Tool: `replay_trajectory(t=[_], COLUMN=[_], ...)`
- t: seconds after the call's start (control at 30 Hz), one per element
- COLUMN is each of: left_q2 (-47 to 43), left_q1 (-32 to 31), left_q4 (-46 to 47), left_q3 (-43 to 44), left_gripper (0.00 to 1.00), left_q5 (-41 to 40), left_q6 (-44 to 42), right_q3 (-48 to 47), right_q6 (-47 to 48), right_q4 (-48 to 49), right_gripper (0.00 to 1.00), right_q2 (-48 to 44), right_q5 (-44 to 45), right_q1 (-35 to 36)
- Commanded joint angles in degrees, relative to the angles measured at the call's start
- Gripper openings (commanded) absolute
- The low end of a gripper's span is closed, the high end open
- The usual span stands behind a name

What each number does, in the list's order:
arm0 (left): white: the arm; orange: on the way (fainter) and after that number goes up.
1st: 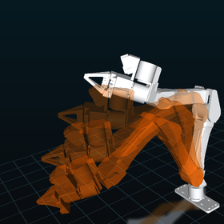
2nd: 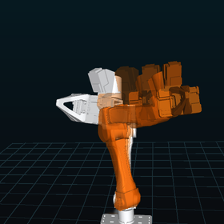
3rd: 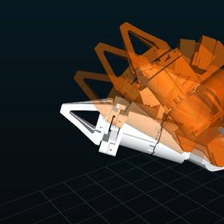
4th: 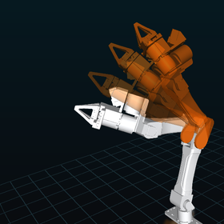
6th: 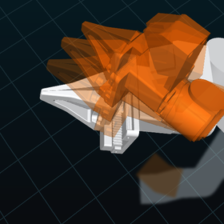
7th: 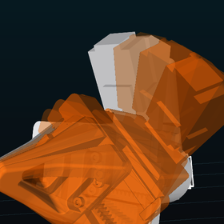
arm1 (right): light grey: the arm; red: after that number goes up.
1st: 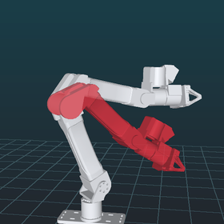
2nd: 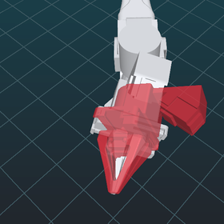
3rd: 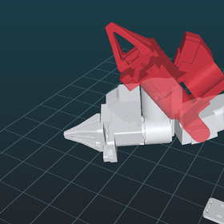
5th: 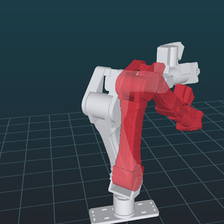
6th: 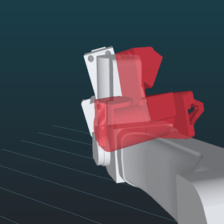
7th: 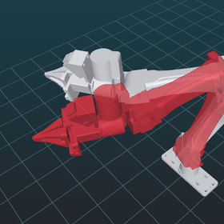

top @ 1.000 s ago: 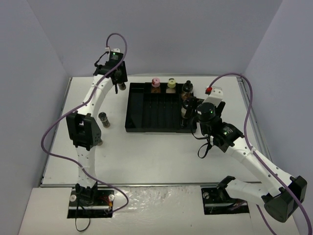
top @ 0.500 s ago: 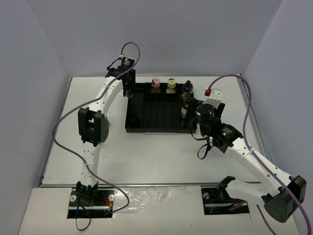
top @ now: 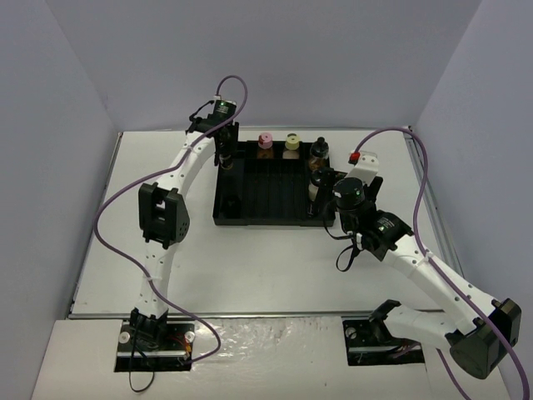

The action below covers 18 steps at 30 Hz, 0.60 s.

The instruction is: Organize the condiment bottles

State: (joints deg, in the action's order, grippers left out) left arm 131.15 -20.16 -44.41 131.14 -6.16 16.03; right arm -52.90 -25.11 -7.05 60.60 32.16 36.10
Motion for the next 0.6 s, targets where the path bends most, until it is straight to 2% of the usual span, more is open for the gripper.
replay_trajectory(t=[0.0, 0.5, 0.57], left_q2=[-0.18, 2.21, 2.04], left_q1=[-0.31, -0.31, -0.31], left_q4=[0.49, 1.08, 1.15], left_q3=[3.89, 2.92, 2.75], left_gripper=[0.00, 0.00, 0.07], left_q5=[0.44, 1.47, 1.27], left_q6=[-0.85, -0.88, -0.84], right_q3=[0.28, 1.37, 1.55], right_q6=[-0.85, -1.35, -1.42], right_q4=[3.45, 3.42, 3.45], right_gripper=[0.89, 0.89, 0.89], right_q2=[-1.13, -1.92, -2.05], right_q5=[1.97, 1.85, 1.92], right_q1=[0.55, 0.79, 0.82])
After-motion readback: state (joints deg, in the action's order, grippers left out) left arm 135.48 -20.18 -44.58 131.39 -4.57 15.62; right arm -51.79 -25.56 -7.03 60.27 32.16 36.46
